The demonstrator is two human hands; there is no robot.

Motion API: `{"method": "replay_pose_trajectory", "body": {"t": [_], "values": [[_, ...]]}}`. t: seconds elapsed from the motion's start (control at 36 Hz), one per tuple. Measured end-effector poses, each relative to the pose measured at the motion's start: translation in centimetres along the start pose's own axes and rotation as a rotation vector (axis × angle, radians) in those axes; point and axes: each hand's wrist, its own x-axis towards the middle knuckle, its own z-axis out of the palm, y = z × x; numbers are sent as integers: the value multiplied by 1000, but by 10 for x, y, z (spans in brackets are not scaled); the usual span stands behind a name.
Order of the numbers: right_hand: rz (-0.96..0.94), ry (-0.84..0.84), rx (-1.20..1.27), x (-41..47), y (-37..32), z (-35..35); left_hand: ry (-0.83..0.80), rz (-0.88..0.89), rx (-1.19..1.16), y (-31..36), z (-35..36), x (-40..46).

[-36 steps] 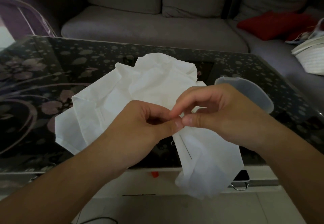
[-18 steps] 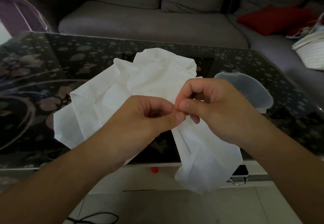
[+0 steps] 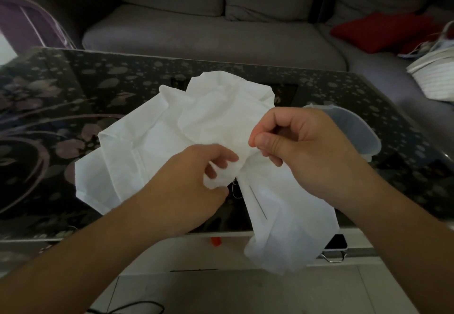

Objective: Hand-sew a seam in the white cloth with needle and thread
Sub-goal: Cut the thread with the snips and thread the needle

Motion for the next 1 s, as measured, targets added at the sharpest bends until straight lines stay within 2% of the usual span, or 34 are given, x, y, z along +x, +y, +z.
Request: {"method": "replay_pose_trajectory", "body": {"t": [0.08, 0.17, 0.22, 0.31, 0.42, 0.69, 0.89, 1.0], "values": [[-5, 10, -10, 1, -1, 1, 90, 99, -168, 5, -6, 1], [-11, 30, -20, 1, -3, 2, 23, 144, -486, 22, -10, -2], [-17, 42, -7, 0, -2, 4, 7, 172, -594, 29, -7, -5], [-27, 61, -3, -1, -1, 6, 73, 131, -578, 27, -4, -2], [-23, 75, 2, -1, -2, 7, 64, 34, -642, 23, -4, 0], [-5, 128, 13, 2, 7, 5, 97, -7, -730, 17, -6, 0], [40, 7, 148, 2, 7, -8, 150, -1, -681, 18, -6, 2], [-13, -25, 137, -1, 6, -13, 161, 4, -643, 17, -6, 2]]}}
